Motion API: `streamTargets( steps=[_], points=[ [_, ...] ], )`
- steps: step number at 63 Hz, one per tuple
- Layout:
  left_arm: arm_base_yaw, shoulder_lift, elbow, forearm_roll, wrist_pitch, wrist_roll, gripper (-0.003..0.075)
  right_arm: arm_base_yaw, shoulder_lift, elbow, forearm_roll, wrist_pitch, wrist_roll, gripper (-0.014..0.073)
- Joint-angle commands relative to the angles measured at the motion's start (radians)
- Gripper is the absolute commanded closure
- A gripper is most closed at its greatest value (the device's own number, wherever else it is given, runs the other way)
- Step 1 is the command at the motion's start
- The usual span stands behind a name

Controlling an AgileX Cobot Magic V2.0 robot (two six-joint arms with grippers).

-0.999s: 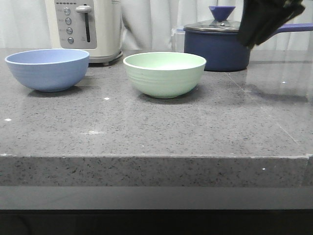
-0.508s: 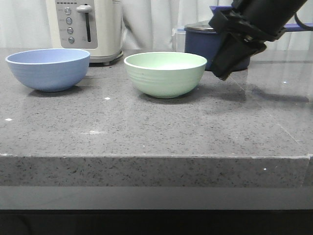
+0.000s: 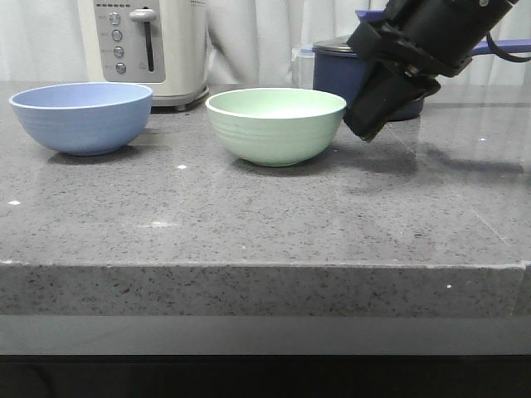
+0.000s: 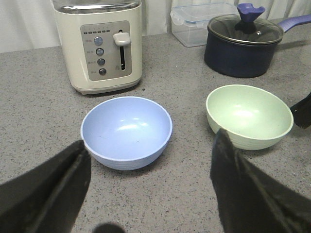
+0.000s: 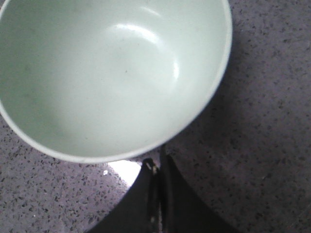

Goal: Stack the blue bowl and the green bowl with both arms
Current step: 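Open the right gripper and lift it away from the green bowl, then lower the left gripper into the light blue bowl and grip its rim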

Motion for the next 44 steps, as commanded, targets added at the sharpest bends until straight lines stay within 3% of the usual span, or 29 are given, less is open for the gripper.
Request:
streamTargets(
  steps=[1, 35, 44],
  points=[
    [-0.008, 0.003, -0.031, -0.004, -0.078, 0.0, 0.0208, -0.004, -0.038, -0.023, 0.035, -0.015, -0.013, 0.0658],
    [-0.008, 0.003, -0.033, -0.003, -0.073, -0.002, 0.0208, -0.004, -0.038, -0.023, 0.035, -0.014, -0.013, 0.0658],
    [0.055, 0.061, -0.092, -0.001, -0.005, -0.013, 0.0208, -0.004, -0.038, -0.023, 0.036, -0.013, -0.013, 0.0658]
  ],
)
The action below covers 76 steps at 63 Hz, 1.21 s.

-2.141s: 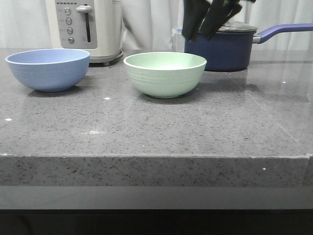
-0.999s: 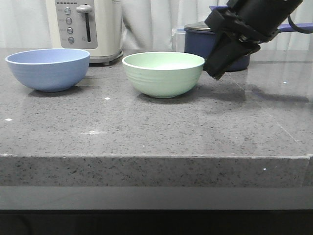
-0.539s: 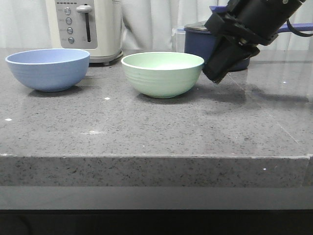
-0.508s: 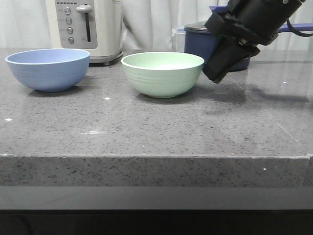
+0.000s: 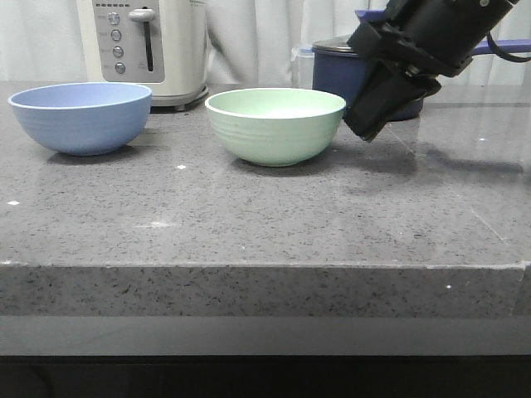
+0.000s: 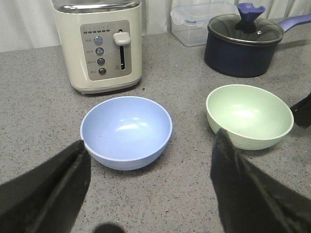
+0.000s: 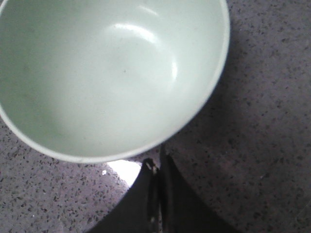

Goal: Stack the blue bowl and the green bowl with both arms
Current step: 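Lower the left gripper into the light blue bowl and grip its rim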

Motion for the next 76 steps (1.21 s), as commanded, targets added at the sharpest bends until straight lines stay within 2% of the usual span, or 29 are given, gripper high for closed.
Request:
streamTargets(
  steps=[1, 13, 24, 45, 65, 70, 76],
  points=[
    [0.047, 0.051, -0.08, -0.001, -0.009, -0.011, 0.0208, -0.004, -0.038, -0.023, 0.036, -0.013, -0.013, 0.0658],
    [0.186, 0.247, -0.229, -0.001, 0.146, -0.011, 0.0208, -0.004, -0.038, -0.023, 0.036, -0.013, -0.013, 0.0658],
    [0.269, 0.448, -0.352, -0.056, 0.213, -0.011, 0.0208, -0.004, -0.038, -0.023, 0.036, -0.013, -0.013, 0.0658],
    [0.276, 0.774, -0.566, -0.136, 0.283, -0.011, 0.0208, -0.004, -0.038, -0.023, 0.036, -0.013, -0.013, 0.0658],
    [0.276, 0.968, -0.65, -0.214, 0.274, -0.011, 0.021, -0.004, -0.038, -0.023, 0.036, -0.013, -0.013, 0.0658],
    [0.276, 0.988, -0.649, -0.231, 0.262, -0.011, 0.0245, -0.004, -0.038, -0.023, 0.036, -0.013, -0.013, 0.0658],
    [0.276, 1.001, -0.649, -0.237, 0.253, -0.011, 0.0349, -0.004, -0.038, -0.023, 0.036, -0.013, -0.013, 0.0658]
  ],
)
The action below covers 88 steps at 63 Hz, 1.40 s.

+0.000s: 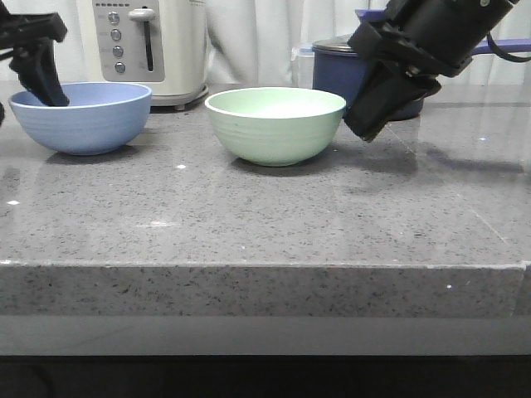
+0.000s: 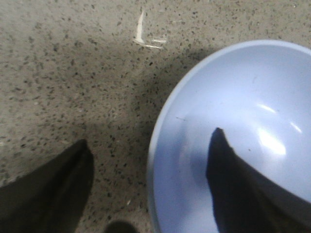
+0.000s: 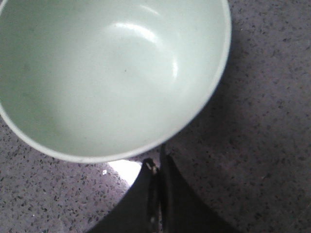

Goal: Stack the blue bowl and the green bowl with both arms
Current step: 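Lower the left gripper into the light blue bowl and grip its rim, then lift the blue bowl with the left gripper and lower it into the green bowl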

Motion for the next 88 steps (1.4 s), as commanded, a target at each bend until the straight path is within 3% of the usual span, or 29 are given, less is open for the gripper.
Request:
streamTargets(
  steps=[1, 17, 38, 58, 68, 88],
  points=[
    [0.002, -0.034, -0.036, -0.032, -0.054, -0.007, 0.0366, -0.004, -0.038, -0.023, 0.036, -0.016, -0.01, 0.0658],
    [0.002, -0.045, -0.036, -0.032, -0.066, -0.005, 0.0586, -0.004, -0.038, -0.023, 0.036, -0.016, -0.01, 0.0658],
    [0.002, -0.046, -0.036, -0.032, -0.064, -0.005, 0.0724, -0.004, -0.038, -0.023, 0.036, -0.016, -0.01, 0.0658],
    [-0.028, -0.097, -0.072, -0.035, -0.023, -0.005, 0.074, -0.004, -0.038, -0.023, 0.036, -0.016, -0.01, 0.0658],
    [-0.128, -0.102, -0.2, -0.035, 0.069, 0.025, 0.074, -0.004, -0.038, -0.023, 0.036, -0.016, -0.01, 0.0658],
    [-0.337, -0.01, -0.441, -0.035, 0.132, 0.027, 0.074, -0.004, -0.038, -0.023, 0.036, -0.016, -0.01, 0.0658]
  ],
)
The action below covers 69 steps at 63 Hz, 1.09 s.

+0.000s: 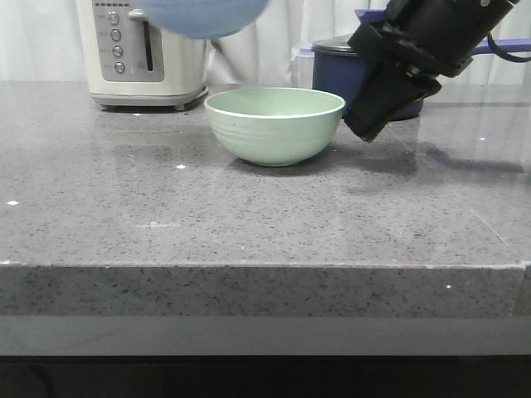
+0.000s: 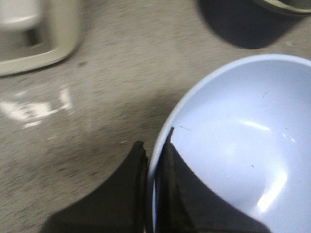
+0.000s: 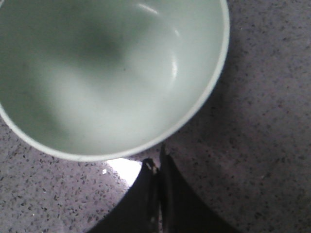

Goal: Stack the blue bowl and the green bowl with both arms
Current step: 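Lift the blue bowl with the left gripper and lower it into the green bowl, then open the left gripper and raise it off the blue bowl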

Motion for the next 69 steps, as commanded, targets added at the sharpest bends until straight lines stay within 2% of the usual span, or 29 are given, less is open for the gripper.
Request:
streamTargets(
  steps=[1, 18, 69],
  points=[
    [-0.046, 0.008, -0.082, -0.021, -0.013, 0.002, 0.074, -0.004, -0.038, -0.023, 0.036, -0.018, -0.009, 0.0658],
    [-0.108, 0.1, -0.122, -0.021, -0.008, 0.002, 0.074, -0.004, -0.038, -0.023, 0.036, -0.018, -0.009, 0.0658],
    [-0.108, 0.172, -0.122, -0.012, -0.045, 0.002, 0.0739, -0.004, -0.038, -0.023, 0.036, -0.013, -0.009, 0.0658]
  ],
)
